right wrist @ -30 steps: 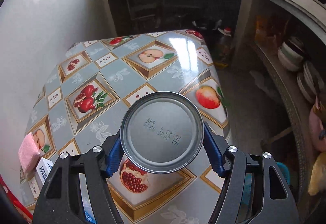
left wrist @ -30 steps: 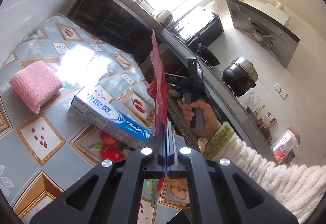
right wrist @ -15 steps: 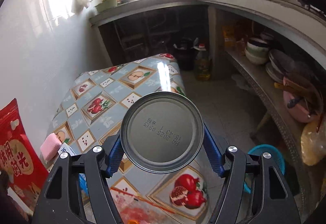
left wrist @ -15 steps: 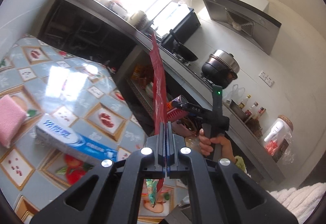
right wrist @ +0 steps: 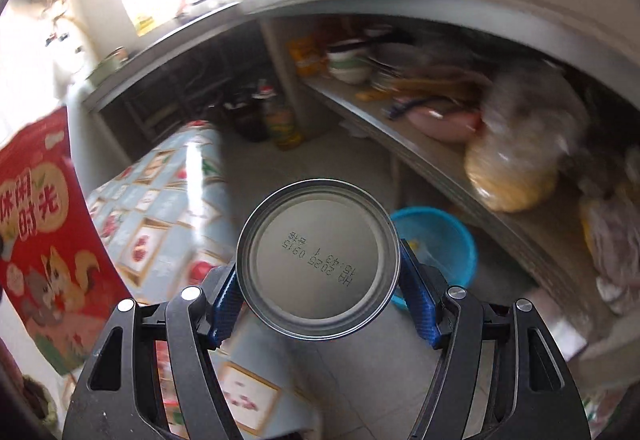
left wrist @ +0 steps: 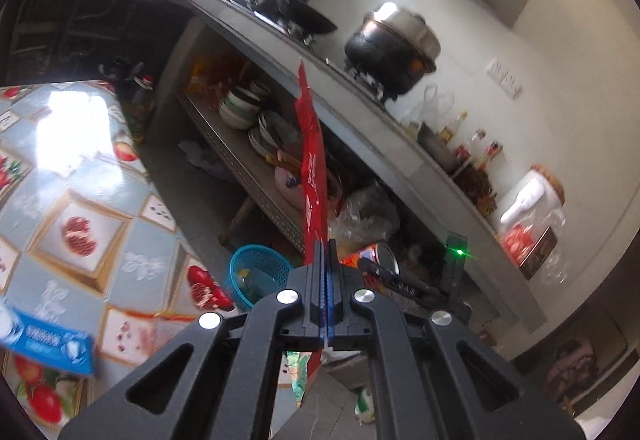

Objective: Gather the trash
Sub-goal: 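Carry the red snack bag and milk can over the blue wastebasket with both tools, then open both tools to drop the snack bag and milk can into the wastebasket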

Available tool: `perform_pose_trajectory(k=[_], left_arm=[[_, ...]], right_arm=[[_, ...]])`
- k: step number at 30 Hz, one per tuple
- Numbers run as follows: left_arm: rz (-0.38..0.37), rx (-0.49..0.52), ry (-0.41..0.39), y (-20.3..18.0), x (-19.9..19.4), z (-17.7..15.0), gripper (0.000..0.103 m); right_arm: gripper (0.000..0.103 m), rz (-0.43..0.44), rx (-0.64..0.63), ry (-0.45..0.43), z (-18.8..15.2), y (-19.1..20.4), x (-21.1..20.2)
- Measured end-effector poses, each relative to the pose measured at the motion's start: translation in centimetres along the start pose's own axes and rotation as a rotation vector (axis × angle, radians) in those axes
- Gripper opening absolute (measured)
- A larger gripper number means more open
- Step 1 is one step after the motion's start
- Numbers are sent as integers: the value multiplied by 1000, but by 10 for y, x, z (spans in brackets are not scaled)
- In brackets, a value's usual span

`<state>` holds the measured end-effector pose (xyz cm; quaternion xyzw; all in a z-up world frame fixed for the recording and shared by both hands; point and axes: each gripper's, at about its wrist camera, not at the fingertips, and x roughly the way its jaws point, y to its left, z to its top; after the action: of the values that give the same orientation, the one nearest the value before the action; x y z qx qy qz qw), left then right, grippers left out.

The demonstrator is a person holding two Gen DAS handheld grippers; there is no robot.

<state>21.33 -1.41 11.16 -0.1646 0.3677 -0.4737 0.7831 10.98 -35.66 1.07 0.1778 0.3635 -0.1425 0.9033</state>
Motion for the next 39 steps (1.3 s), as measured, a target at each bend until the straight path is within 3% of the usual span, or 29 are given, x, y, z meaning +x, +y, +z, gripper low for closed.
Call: perform_pose_trajectory(k=[7, 14, 19, 25, 26, 27, 28, 29, 32, 39], left_arm=[[57, 91, 228, -30, 144, 12, 0], [131, 91, 374, -21, 278, 3, 0], [239, 154, 457, -9, 364, -5, 0], [360, 268, 479, 4, 451, -15, 1], [378, 279, 489, 8, 461, -18, 3], [400, 275, 514, 15, 474, -22, 17], [424, 251, 545, 23, 485, -26, 28], [445, 221, 566, 30, 492, -29, 50], [422, 152, 555, 42, 489, -32, 52], [365, 125, 546, 43, 445, -9, 52]], right_arm=[[66, -58, 215, 94, -42, -89, 37], [66, -55, 357, 169, -75, -143, 80], [66, -47, 427, 208, -87, -162, 114], [66, -53, 453, 231, -88, -171, 141], [66, -55, 455, 237, -89, -171, 145], [66, -55, 455, 245, -90, -171, 150], [66, -55, 453, 251, -91, -172, 154], [66, -56, 449, 258, -91, -172, 159], [66, -57, 441, 274, -91, -171, 169], [66, -54, 424, 276, -87, -167, 184]])
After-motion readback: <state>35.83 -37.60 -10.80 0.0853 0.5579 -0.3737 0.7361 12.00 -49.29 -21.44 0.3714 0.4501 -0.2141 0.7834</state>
